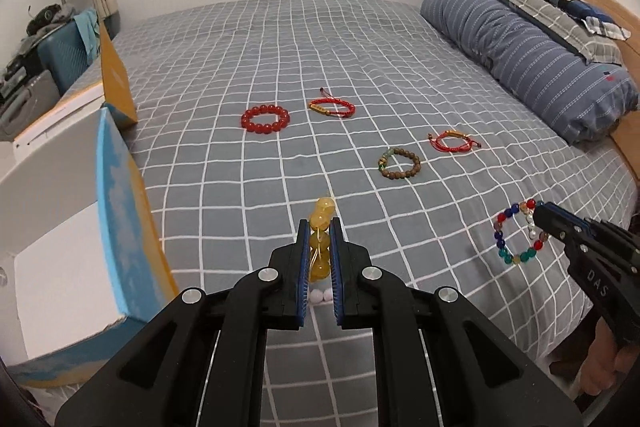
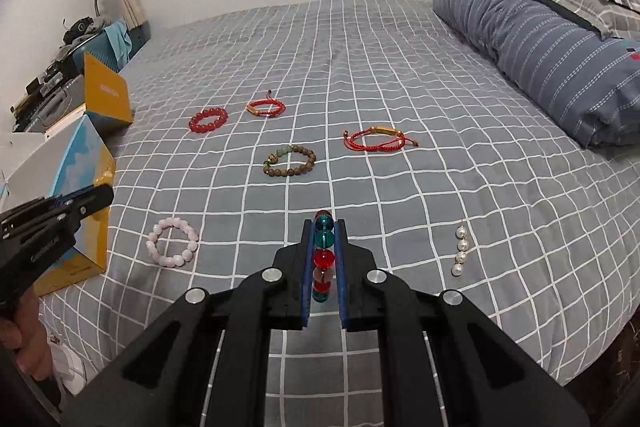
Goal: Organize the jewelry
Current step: 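Carry the amber beads and multicolour bracelet over the white box with both tools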
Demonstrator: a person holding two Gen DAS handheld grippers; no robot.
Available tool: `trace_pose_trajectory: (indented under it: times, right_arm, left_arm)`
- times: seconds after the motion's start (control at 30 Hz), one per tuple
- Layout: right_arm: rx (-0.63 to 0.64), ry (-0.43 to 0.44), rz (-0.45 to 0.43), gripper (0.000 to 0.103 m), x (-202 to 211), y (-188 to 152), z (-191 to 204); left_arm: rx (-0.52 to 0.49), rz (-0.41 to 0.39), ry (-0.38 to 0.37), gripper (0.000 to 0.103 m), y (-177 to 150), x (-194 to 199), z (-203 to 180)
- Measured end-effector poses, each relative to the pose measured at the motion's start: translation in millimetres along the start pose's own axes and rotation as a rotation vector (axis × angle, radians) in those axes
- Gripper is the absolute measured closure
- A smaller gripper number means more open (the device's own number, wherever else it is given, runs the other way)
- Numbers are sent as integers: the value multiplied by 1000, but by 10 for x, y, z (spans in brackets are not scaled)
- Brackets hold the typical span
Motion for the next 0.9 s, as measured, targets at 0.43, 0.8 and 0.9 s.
trace_pose_trajectory:
  times: [0.43, 0.8, 0.9]
  right_arm:
    - [-6, 53, 8, 94, 14, 129, 57]
    - [36, 118, 7, 94, 44, 344, 477]
    - [48, 142, 5, 94, 62, 410, 655]
  left_arm:
    - [34, 8, 31, 94, 20, 192, 207]
    - [92, -12, 43, 94, 102, 484, 638]
    - [118, -19, 66, 94, 95, 577, 783]
Point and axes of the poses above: each gripper's, at about its wrist camera, not at the fingertips, and x roughly against the way its jaws point, z to its left, y to its top, the point moved 3 cm from there along -x, roughly the way its jaws point, and after that the axes turned 15 degrees about -x, right-handed, at the moved point
